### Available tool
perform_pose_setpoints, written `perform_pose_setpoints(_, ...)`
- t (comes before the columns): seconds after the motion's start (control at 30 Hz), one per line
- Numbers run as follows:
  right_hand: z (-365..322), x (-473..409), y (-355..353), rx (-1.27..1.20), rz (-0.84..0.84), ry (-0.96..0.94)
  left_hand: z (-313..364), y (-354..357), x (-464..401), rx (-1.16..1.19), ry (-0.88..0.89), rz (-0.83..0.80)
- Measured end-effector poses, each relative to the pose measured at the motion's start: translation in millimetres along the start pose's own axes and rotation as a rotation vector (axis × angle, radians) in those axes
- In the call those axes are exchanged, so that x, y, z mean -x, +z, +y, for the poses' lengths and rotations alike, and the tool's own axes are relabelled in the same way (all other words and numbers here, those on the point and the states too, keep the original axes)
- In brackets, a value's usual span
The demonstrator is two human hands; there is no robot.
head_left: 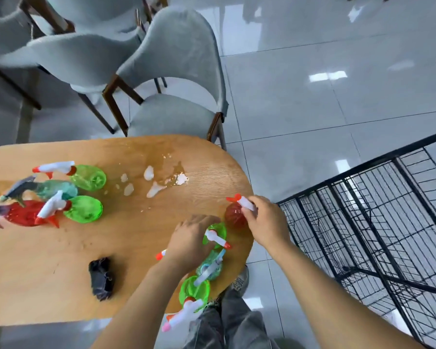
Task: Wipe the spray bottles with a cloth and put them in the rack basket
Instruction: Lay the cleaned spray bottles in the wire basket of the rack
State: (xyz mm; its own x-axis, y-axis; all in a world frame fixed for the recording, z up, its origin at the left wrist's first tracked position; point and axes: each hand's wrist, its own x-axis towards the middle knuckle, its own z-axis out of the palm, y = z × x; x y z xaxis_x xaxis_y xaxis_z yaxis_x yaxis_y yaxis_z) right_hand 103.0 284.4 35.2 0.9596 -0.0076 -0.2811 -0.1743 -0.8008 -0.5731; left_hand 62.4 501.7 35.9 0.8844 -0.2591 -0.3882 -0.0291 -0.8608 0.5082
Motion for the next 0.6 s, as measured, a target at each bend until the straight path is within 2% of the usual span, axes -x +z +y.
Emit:
perform_pose_setpoints(0.1, 18.3, 17.6, -19.1, -0.103, 0.028, 0.193, 5.1, 5.6, -10.6, -0.144, 0.029, -0.069)
perform_pose_setpoints(0.27, 43.9, 54.0, -55.5, -0.24, 0.057, 0.37, 4.6, 12.8, -25.5, -0.154, -0.015, -0.1)
perform_pose_setpoints(0.3, 47.9, 57.8, -55.0, -0.271, 0.058, 0.396, -1.0, 16.4, -22.5, -0.13, -0.052, -0.094)
perform_pose_setpoints(0.33, 54.6, 76.9, -76.6, -0.322, 0.139, 0.452, 15.1, 14.9, -27.4, -0.14, 0.014, -0.09)
perform_pose_setpoints(0.43, 58.9, 88.5, -90.4, -0.38, 0.177, 0.484, 13.8, 16.5, -32.2, -0.06, -0.019, -0.029)
perform_pose_setpoints(0.6, 71.0, 118.0, -122.9, -0.535, 0.272, 0.534, 55.6, 9.0, -42.4, 0.095, 0.078, 0.059)
